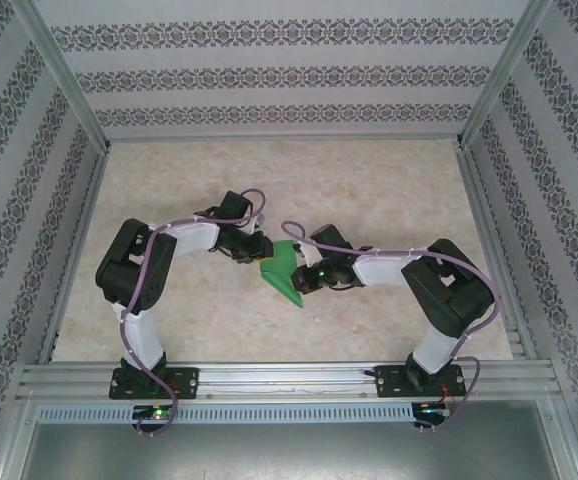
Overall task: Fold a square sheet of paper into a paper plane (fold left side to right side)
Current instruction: Third fold the triangle at the center of the table.
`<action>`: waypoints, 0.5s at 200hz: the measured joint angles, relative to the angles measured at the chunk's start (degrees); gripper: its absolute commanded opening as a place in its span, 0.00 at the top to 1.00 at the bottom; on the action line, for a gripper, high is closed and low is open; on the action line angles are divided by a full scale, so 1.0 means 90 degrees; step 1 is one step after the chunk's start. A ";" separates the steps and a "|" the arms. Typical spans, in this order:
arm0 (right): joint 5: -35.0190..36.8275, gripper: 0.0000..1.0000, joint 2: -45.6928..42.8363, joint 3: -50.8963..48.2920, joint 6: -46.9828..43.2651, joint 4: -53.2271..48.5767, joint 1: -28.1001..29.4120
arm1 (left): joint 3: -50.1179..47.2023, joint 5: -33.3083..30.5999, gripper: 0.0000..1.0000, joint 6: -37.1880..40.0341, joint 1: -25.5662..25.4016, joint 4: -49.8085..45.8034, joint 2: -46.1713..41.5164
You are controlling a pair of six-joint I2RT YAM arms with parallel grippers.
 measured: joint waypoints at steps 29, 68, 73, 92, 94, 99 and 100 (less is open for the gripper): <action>-0.0005 1.00 0.0012 0.0000 0.0000 0.0015 0.0000 | -0.0301 -0.0236 0.79 0.0000 -0.0002 0.0010 -0.0733; -0.0029 1.00 0.0024 0.0000 0.0000 0.0022 -0.0002 | -0.1095 -0.0100 0.84 -0.0109 -0.0012 0.0350 -0.1744; -0.0029 1.00 0.0027 0.0000 0.0000 0.0024 -0.0002 | -0.1226 -0.0049 0.84 -0.0158 -0.0024 0.0454 -0.1804; -0.0051 1.00 0.0034 0.0000 0.0000 0.0039 -0.0002 | -0.1676 0.0160 0.84 -0.0381 -0.0180 0.0816 -0.1870; -0.0051 1.00 0.0034 0.0000 0.0000 0.0039 -0.0002 | -0.1719 0.0192 0.84 -0.0420 -0.0214 0.0857 -0.1865; -0.0051 1.00 0.0034 0.0000 0.0000 0.0039 -0.0002 | -0.1804 0.0240 0.84 -0.0486 -0.0282 0.0933 -0.1853; -0.0051 1.00 0.0034 0.0000 0.0000 0.0039 -0.0002 | -0.1814 0.0248 0.84 -0.0495 -0.0296 0.0945 -0.1851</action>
